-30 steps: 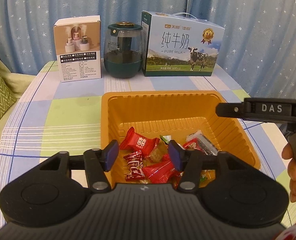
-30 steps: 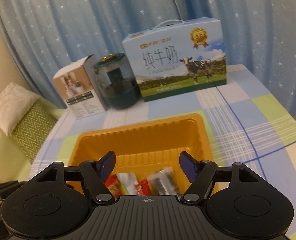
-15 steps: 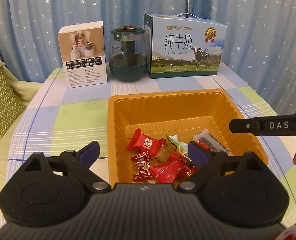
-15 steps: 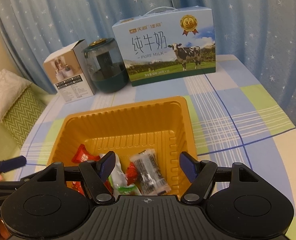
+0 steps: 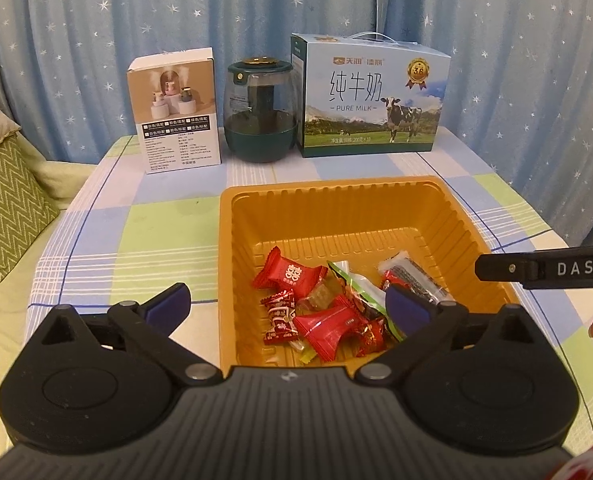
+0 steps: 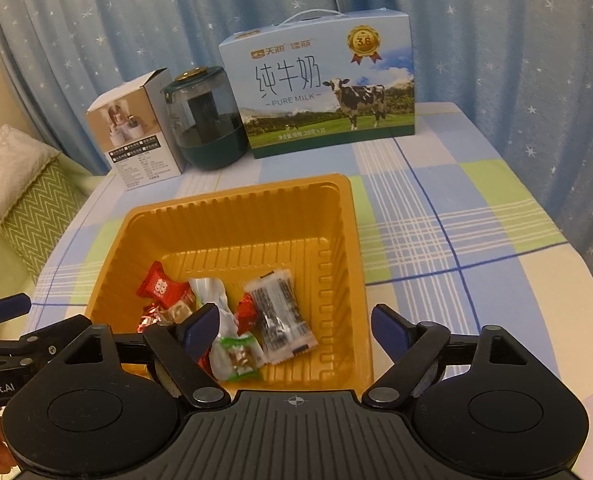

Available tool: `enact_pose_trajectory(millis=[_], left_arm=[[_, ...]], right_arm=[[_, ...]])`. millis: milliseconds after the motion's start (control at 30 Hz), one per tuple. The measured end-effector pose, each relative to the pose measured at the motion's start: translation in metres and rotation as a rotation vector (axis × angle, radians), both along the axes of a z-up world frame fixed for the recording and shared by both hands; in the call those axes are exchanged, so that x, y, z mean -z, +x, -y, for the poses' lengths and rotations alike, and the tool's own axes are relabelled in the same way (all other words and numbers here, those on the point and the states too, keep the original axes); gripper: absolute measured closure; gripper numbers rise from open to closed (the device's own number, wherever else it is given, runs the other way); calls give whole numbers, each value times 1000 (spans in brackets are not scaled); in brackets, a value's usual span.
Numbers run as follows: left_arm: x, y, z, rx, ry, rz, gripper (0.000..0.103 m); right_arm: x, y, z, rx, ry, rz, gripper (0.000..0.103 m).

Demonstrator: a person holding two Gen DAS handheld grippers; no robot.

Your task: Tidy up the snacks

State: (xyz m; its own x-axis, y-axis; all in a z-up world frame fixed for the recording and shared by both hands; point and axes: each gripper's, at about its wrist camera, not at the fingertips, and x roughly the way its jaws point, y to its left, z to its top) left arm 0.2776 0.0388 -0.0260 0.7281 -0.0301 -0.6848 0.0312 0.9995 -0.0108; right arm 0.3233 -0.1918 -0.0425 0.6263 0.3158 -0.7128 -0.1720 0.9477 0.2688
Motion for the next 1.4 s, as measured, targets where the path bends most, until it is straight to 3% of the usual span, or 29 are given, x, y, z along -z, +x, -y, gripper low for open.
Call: enact_pose_trajectory(millis=[33,133,600,867,1133,1400], left_arm=[[-1,-3,1,-2,2,-2,0],[-6,-10,2,-5,7,-5,0],[-36,-63,1,-53,-12,-14,0],[-59,-104,5,-81,-45,2,0],[-78,-151,15,-105,-10,26,0],[-96,-197,26,-131,-30,54,0]], right_arm=[[-1,-2,1,-1,4,0,7],[-8,-9,4,1,15,4,3],[-42,-58,10,29,20,16,2],[-62,-102,15,34,34,39,2],[-83,-150,23,30,52,73,2],[-96,-202,29,25,44,93,2]])
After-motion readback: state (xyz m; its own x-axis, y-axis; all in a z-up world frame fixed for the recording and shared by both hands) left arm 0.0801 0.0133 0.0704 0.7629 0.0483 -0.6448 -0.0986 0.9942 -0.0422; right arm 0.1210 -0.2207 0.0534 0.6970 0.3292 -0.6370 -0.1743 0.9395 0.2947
